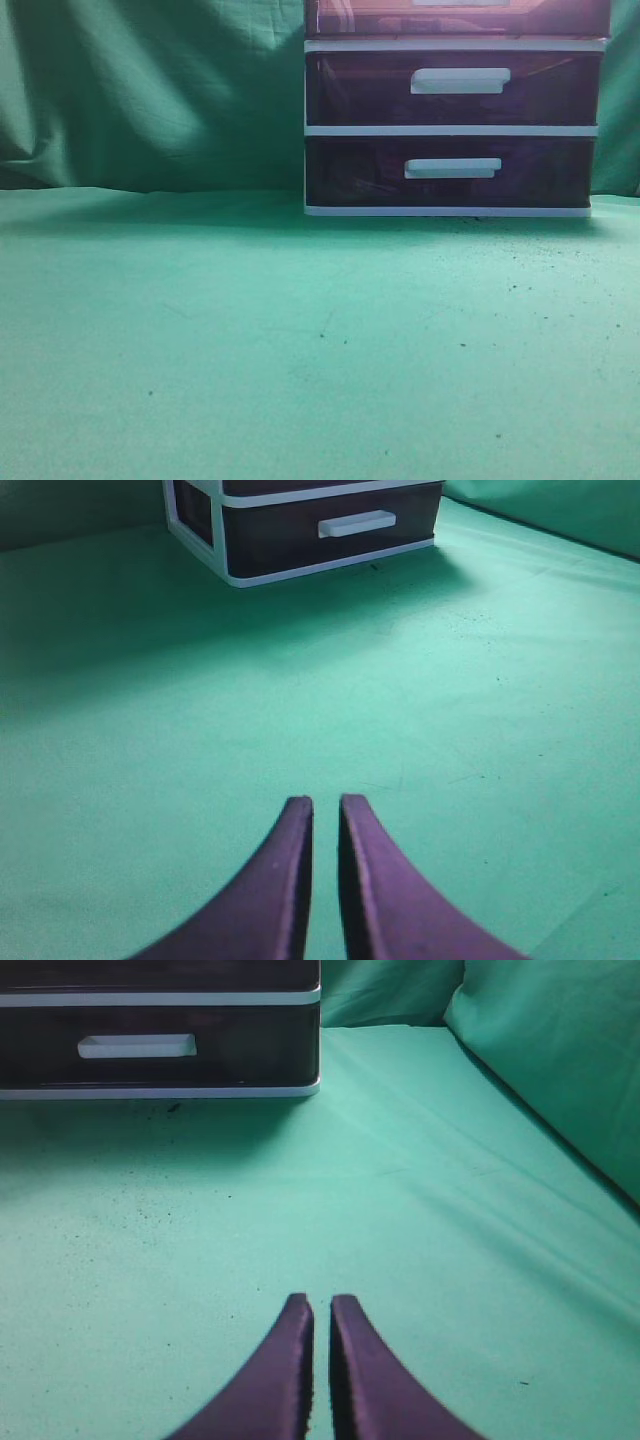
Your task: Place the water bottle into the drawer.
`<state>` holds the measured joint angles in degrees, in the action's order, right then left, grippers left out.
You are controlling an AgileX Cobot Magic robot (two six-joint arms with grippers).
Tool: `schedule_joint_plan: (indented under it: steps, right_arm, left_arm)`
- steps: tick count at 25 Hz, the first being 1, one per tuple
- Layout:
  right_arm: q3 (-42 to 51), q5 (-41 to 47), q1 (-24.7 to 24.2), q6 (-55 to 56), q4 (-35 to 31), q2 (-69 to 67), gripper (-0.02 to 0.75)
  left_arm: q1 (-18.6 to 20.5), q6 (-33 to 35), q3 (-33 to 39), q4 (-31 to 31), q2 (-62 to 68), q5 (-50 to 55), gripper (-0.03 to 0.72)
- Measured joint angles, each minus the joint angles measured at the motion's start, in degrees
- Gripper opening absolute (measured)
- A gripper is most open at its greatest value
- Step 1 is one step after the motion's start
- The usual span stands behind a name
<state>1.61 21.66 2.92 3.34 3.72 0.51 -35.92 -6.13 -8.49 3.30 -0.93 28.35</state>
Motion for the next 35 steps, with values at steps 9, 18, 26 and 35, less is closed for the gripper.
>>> schedule_joint_plan:
  steps: [9, 18, 26, 35]
  right_arm:
    - [0.0, 0.0, 0.0, 0.0, 0.0, 0.0, 0.047]
    - [0.0, 0.0, 0.0, 0.0, 0.0, 0.0, 0.047]
    - [0.0, 0.0, 0.0, 0.0, 0.0, 0.0, 0.047]
    - [0.0, 0.0, 0.0, 0.0, 0.0, 0.0, 0.047]
  left_arm:
    - [0.0, 0.0, 0.0, 0.0, 0.0, 0.0, 0.057]
    - [20.2, 0.0, 0.1, 3.8, 0.0, -0.4, 0.057]
    - [36.7, 0.0, 8.4, 2.5, 0.0, -12.5, 0.057]
    - [37.0, 0.0, 9.8, 2.1, 0.0, -8.4, 0.057]
